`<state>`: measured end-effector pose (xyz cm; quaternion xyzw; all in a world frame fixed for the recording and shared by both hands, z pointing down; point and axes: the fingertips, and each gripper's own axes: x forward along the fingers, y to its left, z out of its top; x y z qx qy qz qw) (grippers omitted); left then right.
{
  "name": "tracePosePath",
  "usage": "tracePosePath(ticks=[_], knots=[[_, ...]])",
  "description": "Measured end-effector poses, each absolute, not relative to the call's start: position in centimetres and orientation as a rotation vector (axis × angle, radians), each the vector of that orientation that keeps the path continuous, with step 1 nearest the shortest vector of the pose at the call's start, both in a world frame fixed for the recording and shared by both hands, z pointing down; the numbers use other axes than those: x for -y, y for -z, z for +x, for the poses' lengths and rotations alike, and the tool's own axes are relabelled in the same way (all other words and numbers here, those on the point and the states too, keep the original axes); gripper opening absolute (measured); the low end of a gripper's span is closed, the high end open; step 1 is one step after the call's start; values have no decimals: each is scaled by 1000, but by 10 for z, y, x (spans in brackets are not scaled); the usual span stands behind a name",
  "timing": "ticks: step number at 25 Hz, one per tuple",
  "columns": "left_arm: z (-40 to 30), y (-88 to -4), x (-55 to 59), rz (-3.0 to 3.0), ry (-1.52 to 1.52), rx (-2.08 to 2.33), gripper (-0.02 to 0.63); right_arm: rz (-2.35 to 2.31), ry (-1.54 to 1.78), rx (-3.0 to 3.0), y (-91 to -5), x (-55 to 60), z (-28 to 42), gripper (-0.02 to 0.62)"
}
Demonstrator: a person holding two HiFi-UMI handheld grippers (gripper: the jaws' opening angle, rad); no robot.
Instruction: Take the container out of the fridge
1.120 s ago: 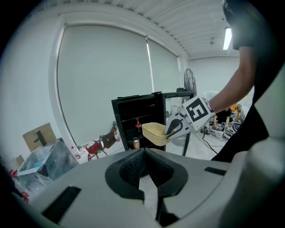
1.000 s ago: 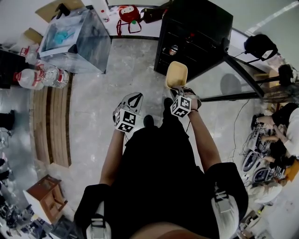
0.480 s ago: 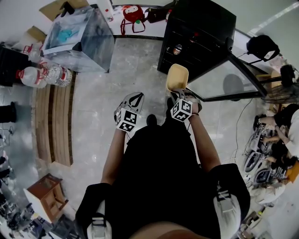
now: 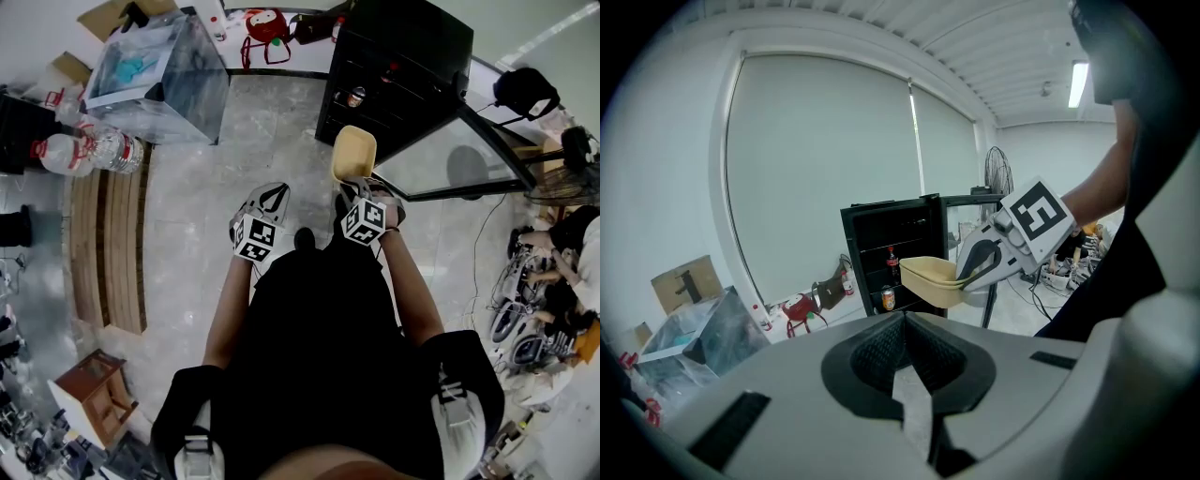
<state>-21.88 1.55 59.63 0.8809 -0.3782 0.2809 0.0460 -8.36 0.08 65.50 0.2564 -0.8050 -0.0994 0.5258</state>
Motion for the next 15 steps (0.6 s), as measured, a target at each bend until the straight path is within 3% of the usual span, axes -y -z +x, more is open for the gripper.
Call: tracePosePath(ticks=[15], knots=[[-227,-595,-13,2688,-855,1157,21,593,239,1919,-654,-5,-88,28]])
